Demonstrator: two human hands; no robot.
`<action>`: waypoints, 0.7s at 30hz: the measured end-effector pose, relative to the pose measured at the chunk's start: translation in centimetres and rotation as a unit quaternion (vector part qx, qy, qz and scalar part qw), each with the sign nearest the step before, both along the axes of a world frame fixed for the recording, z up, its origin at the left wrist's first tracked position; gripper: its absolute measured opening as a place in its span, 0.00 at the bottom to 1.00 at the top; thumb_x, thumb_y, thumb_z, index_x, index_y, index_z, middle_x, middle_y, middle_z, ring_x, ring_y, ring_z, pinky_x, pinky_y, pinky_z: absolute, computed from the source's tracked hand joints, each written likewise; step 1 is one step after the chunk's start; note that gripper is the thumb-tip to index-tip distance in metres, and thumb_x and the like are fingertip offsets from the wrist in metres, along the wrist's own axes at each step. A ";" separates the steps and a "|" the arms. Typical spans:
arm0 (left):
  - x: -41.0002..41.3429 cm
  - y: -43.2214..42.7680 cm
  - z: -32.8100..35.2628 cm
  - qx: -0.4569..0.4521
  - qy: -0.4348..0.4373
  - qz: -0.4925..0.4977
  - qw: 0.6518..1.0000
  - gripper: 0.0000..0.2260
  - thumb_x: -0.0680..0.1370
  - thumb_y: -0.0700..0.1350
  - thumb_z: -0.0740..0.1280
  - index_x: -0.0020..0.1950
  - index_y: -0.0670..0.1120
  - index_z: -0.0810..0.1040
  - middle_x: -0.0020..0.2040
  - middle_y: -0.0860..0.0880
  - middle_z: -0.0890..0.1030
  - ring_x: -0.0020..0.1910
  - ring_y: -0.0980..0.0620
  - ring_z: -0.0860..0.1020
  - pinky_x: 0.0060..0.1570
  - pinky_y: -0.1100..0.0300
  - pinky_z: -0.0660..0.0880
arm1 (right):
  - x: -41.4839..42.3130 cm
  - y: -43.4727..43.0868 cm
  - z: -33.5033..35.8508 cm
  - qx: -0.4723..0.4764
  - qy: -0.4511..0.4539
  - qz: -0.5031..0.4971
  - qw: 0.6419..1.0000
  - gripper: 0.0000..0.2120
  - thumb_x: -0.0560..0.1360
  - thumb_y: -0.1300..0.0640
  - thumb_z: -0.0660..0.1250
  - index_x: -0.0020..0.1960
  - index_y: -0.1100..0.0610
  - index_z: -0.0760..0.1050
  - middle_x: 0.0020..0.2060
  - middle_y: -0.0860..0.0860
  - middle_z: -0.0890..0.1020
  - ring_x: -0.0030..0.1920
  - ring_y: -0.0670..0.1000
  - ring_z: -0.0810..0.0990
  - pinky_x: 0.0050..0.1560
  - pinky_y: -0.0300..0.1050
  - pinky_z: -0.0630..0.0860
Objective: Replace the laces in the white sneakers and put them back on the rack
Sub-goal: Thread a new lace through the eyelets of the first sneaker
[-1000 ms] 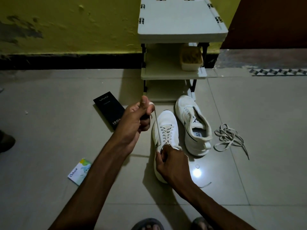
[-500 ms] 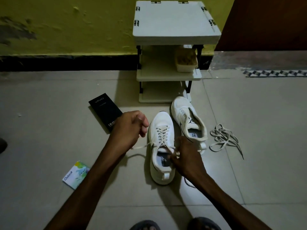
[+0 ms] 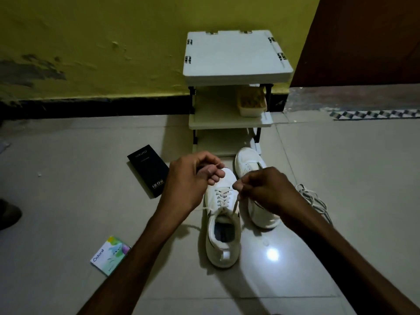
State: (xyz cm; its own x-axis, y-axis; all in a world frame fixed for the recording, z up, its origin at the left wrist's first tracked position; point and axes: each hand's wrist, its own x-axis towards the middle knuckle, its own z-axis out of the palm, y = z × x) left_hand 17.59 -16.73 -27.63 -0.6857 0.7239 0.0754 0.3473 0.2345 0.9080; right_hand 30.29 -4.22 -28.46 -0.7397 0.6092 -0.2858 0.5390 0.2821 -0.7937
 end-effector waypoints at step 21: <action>-1.4 2.2 8.7 0.218 -0.092 0.020 0.971 0.06 0.75 0.43 0.71 0.50 0.46 0.84 0.45 0.50 0.85 0.47 0.55 0.83 0.47 0.64 0.78 | -3.1 1.0 8.8 -0.071 0.327 -0.047 0.941 0.08 0.76 0.53 0.68 0.48 0.54 0.85 0.30 0.45 0.82 0.33 0.42 0.79 0.33 0.32 0.73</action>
State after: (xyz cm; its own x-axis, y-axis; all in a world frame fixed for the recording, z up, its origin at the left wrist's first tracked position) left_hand 16.15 -14.53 -18.97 -0.7430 0.6237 0.2429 0.1688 -0.1766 0.9697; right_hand 27.17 -3.21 -19.63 -0.7299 0.6712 0.1291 -0.0611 0.1241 -0.9904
